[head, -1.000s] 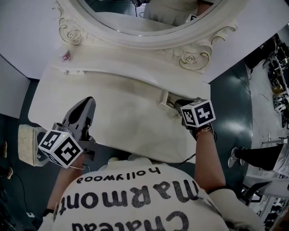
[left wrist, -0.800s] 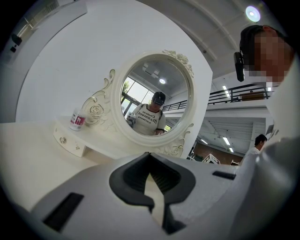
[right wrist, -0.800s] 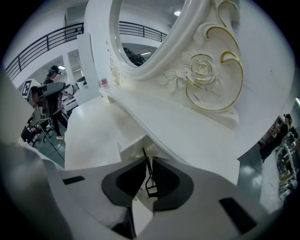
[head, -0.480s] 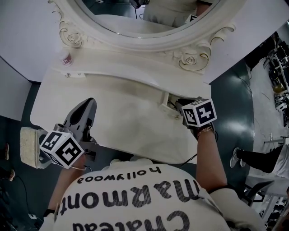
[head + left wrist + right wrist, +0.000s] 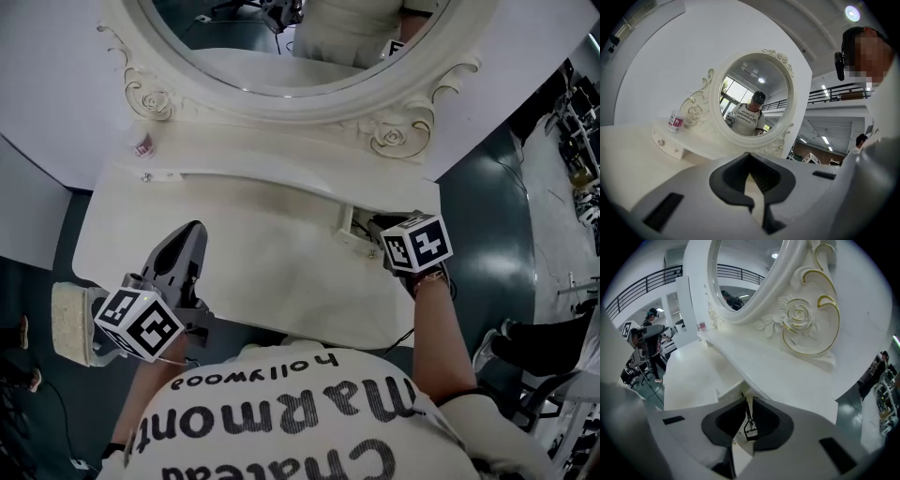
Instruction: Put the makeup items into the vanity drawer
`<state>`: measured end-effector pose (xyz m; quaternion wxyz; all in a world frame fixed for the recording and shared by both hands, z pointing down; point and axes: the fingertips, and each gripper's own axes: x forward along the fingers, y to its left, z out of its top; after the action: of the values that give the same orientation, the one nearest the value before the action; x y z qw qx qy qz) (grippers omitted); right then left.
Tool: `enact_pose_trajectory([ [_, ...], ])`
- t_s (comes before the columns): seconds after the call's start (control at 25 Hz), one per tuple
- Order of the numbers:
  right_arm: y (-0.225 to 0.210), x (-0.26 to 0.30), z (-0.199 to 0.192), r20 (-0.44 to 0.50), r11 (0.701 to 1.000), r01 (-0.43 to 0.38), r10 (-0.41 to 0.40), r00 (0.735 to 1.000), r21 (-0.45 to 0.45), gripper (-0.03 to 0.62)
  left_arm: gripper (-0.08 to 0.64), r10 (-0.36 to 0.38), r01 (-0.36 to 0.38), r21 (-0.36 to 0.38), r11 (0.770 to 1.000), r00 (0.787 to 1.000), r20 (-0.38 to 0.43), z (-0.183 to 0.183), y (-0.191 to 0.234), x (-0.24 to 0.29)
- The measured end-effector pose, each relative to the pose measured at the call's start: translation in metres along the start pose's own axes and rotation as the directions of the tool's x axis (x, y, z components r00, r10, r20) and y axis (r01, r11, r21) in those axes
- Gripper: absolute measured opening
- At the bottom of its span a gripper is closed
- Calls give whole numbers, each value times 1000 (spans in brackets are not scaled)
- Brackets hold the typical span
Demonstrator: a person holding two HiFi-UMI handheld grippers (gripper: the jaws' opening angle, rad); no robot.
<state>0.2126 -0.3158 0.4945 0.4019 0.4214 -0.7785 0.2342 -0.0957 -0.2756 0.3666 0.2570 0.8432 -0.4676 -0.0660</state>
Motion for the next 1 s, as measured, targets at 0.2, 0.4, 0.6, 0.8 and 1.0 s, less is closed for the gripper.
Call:
enact_pose_trajectory([
  [0.2, -4, -7, 1, 11, 1000, 16, -16, 1000, 6, 60, 8, -11, 11, -1, 1000, 1000, 3, 2, 0, 3],
  [0.4, -8, -12, 0, 13, 999, 34, -34, 999, 11, 60, 8, -27, 27, -1, 1000, 1000, 8, 3, -4, 6],
  [0.6, -10, -16, -1, 13, 999, 44, -45, 999, 15, 60, 8, -33, 33, -4, 999, 999, 10, 3, -4, 7],
  [0.8, -10, -16, -1, 12, 999, 46, -46, 999, 19, 60, 8, -36, 36, -5, 999, 999, 11, 3, -4, 7],
  [1.0, -9, -16, 1, 14, 998, 52, -53, 999, 23, 60, 8, -38, 38, -5, 999, 999, 13, 6, -2, 6],
])
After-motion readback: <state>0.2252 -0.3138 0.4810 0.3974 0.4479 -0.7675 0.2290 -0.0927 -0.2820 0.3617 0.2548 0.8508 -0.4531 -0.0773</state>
